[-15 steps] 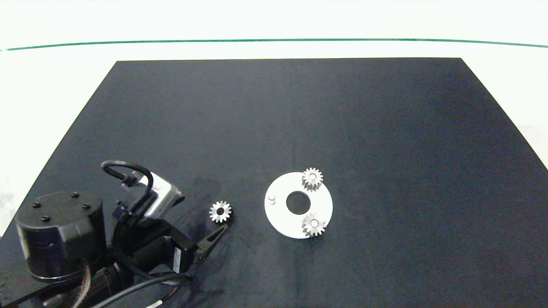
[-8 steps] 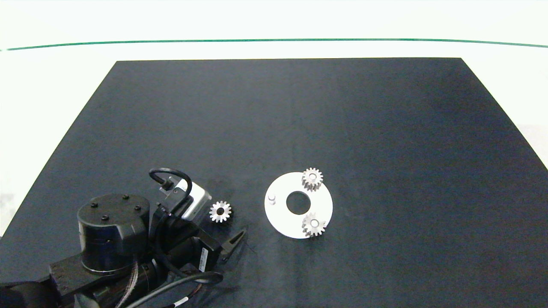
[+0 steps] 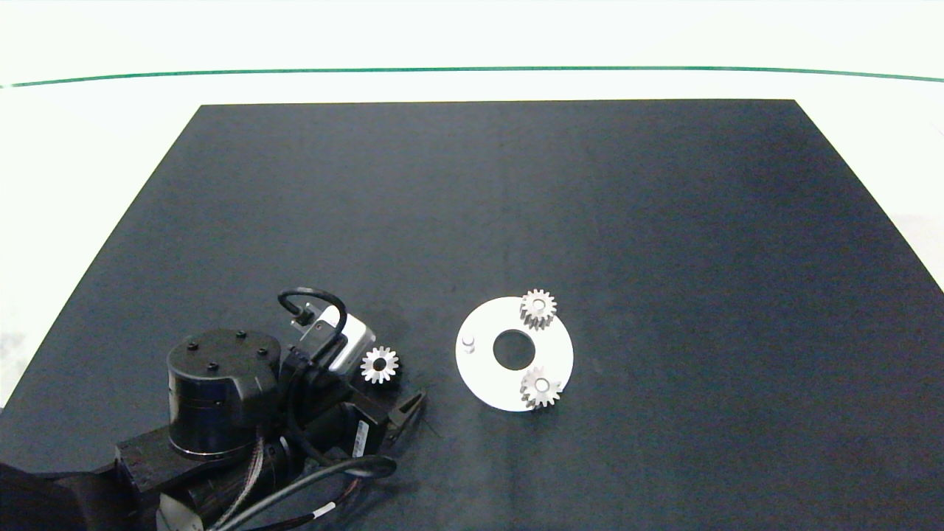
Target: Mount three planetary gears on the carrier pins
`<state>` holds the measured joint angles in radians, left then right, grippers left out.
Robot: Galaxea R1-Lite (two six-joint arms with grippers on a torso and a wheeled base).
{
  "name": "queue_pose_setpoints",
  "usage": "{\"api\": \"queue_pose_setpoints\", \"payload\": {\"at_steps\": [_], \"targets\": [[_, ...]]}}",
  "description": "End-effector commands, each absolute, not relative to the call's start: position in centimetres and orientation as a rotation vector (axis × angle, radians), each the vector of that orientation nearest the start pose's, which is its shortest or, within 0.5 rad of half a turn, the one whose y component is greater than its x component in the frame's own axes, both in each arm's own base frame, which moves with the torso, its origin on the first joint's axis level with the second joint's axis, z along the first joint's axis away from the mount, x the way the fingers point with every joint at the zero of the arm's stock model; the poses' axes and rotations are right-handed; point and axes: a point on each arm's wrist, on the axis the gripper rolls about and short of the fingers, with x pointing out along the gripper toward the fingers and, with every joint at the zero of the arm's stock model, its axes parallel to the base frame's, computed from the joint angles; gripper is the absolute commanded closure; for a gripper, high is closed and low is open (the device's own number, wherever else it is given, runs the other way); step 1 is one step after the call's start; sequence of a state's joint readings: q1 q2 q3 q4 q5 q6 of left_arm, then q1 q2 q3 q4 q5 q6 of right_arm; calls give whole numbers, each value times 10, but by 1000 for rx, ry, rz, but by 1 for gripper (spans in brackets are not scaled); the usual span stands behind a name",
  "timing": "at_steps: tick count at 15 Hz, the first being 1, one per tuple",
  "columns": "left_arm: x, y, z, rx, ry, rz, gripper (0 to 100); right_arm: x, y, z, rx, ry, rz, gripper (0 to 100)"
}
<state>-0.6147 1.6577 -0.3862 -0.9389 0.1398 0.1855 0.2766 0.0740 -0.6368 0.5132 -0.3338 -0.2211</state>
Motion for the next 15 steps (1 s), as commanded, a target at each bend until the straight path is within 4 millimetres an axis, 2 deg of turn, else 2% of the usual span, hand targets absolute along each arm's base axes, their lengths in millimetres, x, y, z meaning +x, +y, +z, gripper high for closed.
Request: {"api": "queue_pose_setpoints", "payload": {"at_steps": [1,15], "targets": [[204,-140,121,304,264,-497,15,-84,-32,184,-209,-34,-63,0],[205,-138,121,304,264,-491,42,-86,-33,182,-209,-45,-55,0]]}}
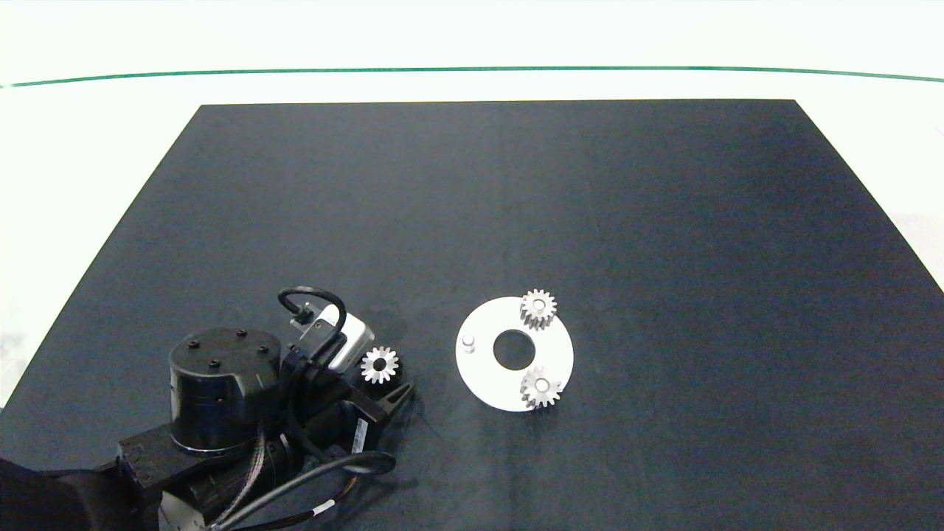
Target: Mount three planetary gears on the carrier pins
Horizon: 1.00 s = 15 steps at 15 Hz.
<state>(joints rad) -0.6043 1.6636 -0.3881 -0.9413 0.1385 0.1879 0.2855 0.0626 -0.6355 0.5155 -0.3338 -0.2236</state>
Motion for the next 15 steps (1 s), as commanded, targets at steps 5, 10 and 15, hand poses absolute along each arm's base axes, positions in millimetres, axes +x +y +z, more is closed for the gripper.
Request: {"api": "queue_pose_setpoints", "payload": {"at_steps": [5,10,15], "targets": [[204,-138,120,306,269,-493,52,-85,-33,177,-210,-37,-49,0],[205,-139,118,309,273,-493,63,-86,-34,175,-209,-41,-45,0],[205,-138,119,315,270,-492,72,-86,-34,176,-209,-42,-45,0]]}}
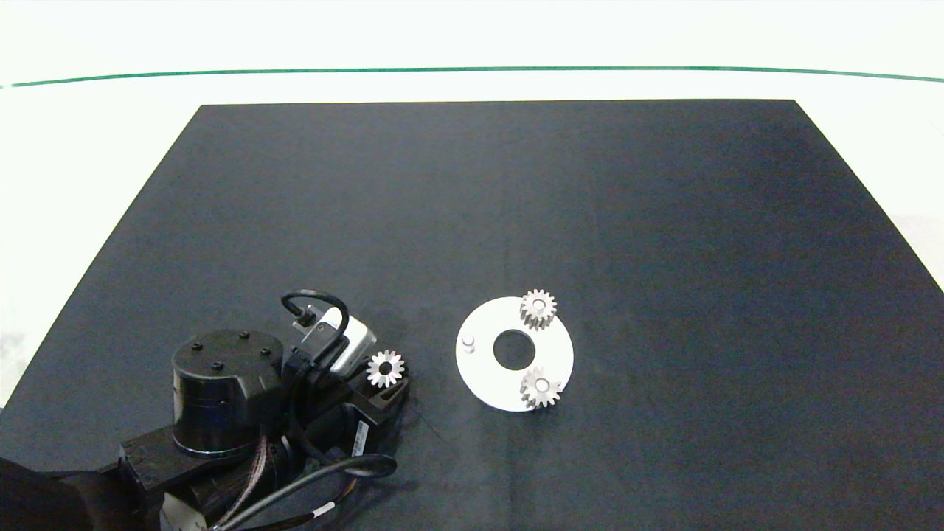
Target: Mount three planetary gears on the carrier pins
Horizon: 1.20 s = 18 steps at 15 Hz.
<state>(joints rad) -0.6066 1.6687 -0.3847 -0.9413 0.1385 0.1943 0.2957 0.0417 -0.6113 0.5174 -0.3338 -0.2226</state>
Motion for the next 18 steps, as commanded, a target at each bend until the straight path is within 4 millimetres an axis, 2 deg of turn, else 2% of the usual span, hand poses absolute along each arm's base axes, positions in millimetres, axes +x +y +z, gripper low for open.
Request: {"api": "queue_pose_setpoints", "payload": {"at_steps": [1,13,18], "targets": [[204,-138,118,319,275,-492,75,-86,-34,176,-209,-42,-45,0],[204,-138,117,319,277,-493,99,-86,-34,174,-208,-45,-44,0],[203,-139,119,317,267,-497,100,-86,-34,174,-210,-42,-43,0]]}}
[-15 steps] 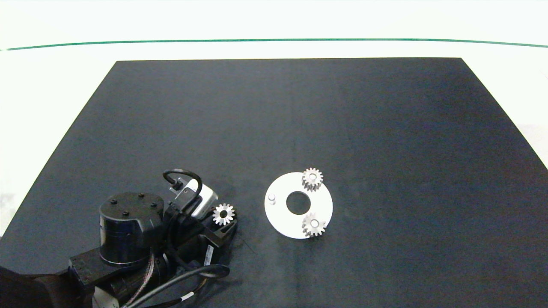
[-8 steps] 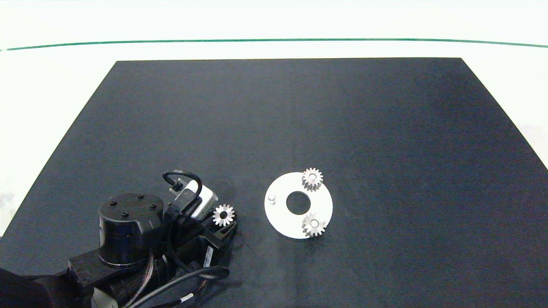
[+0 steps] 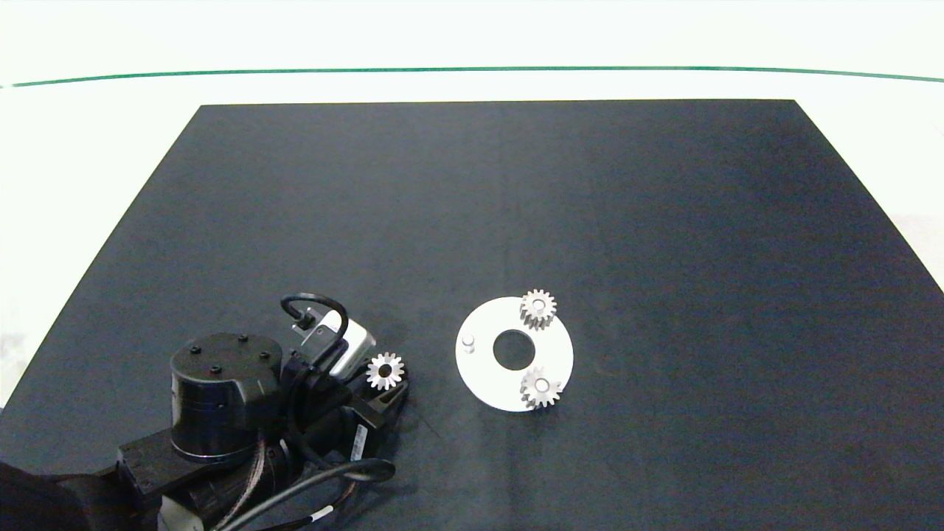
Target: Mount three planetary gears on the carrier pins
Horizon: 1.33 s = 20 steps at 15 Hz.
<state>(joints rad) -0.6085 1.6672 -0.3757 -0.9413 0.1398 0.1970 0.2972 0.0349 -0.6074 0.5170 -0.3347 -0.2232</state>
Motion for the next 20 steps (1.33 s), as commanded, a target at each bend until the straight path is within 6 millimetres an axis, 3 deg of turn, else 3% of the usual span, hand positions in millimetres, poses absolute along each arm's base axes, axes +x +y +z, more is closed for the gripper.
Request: {"api": "queue_pose_setpoints", "payload": {"at_steps": [1,10,20], "targets": [[202,-139,121,316,261,-498,100,-86,-34,173,-211,-40,-45,0],[195,-138,148,285,165,-453,100,-86,-35,165,-223,-40,-34,0],[177,-181,186,330,176,-554,100,-84,-34,166,-229,-33,-30,0]]}}
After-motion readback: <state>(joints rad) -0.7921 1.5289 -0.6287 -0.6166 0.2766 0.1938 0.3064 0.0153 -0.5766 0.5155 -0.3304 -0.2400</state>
